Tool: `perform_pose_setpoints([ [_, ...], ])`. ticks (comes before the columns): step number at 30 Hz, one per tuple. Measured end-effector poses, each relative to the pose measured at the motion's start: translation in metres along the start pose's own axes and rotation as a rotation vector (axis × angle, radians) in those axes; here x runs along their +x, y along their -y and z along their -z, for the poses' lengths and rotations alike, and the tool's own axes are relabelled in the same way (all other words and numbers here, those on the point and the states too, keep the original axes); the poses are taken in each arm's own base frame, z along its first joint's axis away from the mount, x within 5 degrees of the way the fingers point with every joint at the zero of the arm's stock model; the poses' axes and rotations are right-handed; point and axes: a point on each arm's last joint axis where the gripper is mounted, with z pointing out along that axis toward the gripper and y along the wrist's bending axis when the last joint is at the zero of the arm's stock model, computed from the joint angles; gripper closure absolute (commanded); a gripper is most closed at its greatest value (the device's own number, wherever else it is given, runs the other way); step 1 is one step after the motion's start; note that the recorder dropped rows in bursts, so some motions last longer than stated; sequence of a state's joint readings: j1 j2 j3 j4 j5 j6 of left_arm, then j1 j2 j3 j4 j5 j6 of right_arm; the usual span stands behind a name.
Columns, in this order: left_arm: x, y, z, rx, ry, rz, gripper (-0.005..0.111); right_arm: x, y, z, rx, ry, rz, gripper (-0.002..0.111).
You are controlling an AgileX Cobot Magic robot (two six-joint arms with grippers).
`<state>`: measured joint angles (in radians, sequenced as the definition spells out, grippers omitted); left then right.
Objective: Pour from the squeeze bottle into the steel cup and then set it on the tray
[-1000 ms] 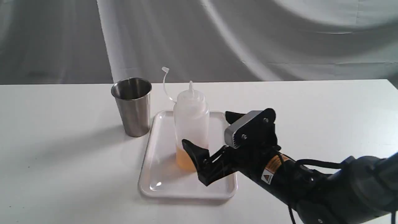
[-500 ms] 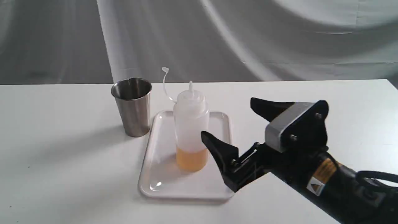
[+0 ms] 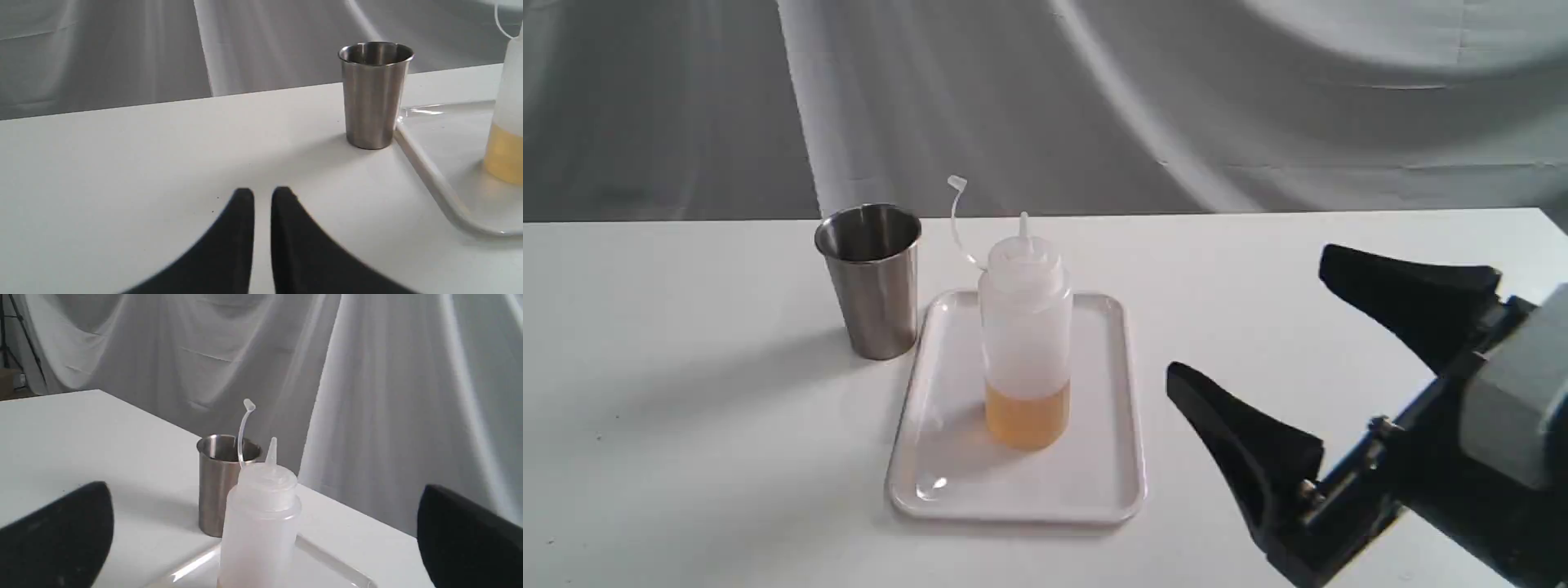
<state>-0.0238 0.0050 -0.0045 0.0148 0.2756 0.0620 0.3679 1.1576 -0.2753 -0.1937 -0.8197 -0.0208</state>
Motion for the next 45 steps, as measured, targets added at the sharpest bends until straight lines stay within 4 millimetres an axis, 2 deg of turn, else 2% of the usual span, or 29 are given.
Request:
perform_pose_setpoints([
  [7, 0.000, 0.000, 0.000, 0.000, 0.000, 0.000, 0.098, -0.009, -0.003, 0.037, 0.015, 0.043, -0.124, 0.006],
  [10, 0.000, 0.000, 0.000, 0.000, 0.000, 0.000, 0.098, -0.011, -0.004, 0.051, 0.019, -0.013, -0.109, 0.019],
  [13, 0.000, 0.000, 0.000, 0.000, 0.000, 0.000, 0.098, -0.013, -0.003, 0.066, 0.041, -0.051, -0.100, 0.043],
  [19, 0.000, 0.000, 0.000, 0.000, 0.000, 0.000, 0.098, -0.025, -0.002, 0.091, 0.078, 0.005, -0.092, 0.103],
  [20, 0.000, 0.000, 0.000, 0.000, 0.000, 0.000, 0.098, -0.026, -0.002, 0.095, 0.084, 0.004, -0.097, 0.108],
  [26, 0.000, 0.000, 0.000, 0.000, 0.000, 0.000, 0.098, -0.023, -0.001, 0.112, 0.121, -0.044, -0.115, 0.108],
  [36, 0.000, 0.000, 0.000, 0.000, 0.000, 0.000, 0.098, -0.028, -0.001, 0.128, 0.141, 0.016, -0.119, 0.108],
  [41, 0.000, 0.000, 0.000, 0.000, 0.000, 0.000, 0.098, -0.020, -0.001, 0.129, 0.153, -0.070, -0.132, 0.108],
  [45, 0.000, 0.000, 0.000, 0.000, 0.000, 0.000, 0.098, -0.011, -0.002, 0.130, 0.159, -0.169, -0.214, 0.108],
])
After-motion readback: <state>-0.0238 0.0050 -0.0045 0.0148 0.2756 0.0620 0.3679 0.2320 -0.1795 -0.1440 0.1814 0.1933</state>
